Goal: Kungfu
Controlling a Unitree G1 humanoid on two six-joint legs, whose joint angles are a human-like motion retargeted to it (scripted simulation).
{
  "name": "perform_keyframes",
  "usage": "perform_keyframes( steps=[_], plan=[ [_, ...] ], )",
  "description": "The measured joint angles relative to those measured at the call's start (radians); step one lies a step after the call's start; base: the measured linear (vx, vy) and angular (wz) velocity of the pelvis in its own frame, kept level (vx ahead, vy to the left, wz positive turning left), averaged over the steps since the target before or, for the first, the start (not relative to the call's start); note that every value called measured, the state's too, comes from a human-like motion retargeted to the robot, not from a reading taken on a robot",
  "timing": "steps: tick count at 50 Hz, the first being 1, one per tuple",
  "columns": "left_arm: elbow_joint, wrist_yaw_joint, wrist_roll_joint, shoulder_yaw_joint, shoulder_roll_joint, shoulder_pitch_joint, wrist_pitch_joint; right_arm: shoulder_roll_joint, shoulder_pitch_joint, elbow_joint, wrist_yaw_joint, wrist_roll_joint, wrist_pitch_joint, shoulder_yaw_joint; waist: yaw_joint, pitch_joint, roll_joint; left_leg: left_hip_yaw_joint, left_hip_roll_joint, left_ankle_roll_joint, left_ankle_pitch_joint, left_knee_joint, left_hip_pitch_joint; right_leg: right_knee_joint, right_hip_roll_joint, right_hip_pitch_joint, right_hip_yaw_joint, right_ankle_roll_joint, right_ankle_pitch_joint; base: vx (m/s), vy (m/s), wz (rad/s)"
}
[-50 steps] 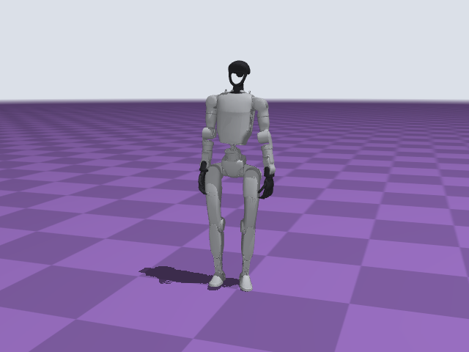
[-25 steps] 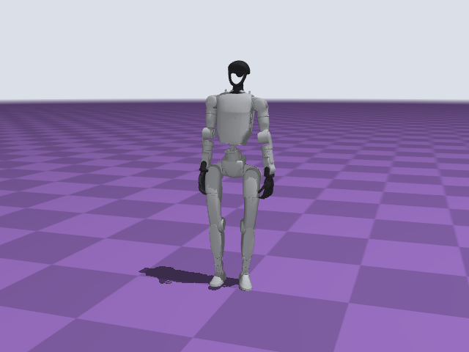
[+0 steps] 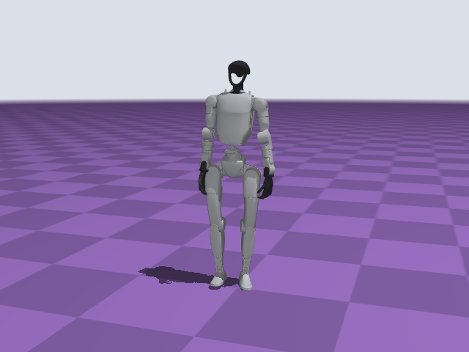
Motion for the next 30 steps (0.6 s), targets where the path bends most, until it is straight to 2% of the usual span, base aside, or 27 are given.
perform_keyframes(
  steps=[30],
  plan=[
    [0.004, -0.001, 0.004, -0.014, 0.009, -0.009, -0.002, -0.012, -0.015, -0.011, 0.014, -0.014, 0.004, 0.000, 0.020, 0.008, 0.002, 0.010, 0.004, -0.005, 0.003, -0.003, -0.004, -0.004, -0.004, -0.002, 0.006, 0.004, -0.004, 0.00, 0.00, 0.00]
  ],
)
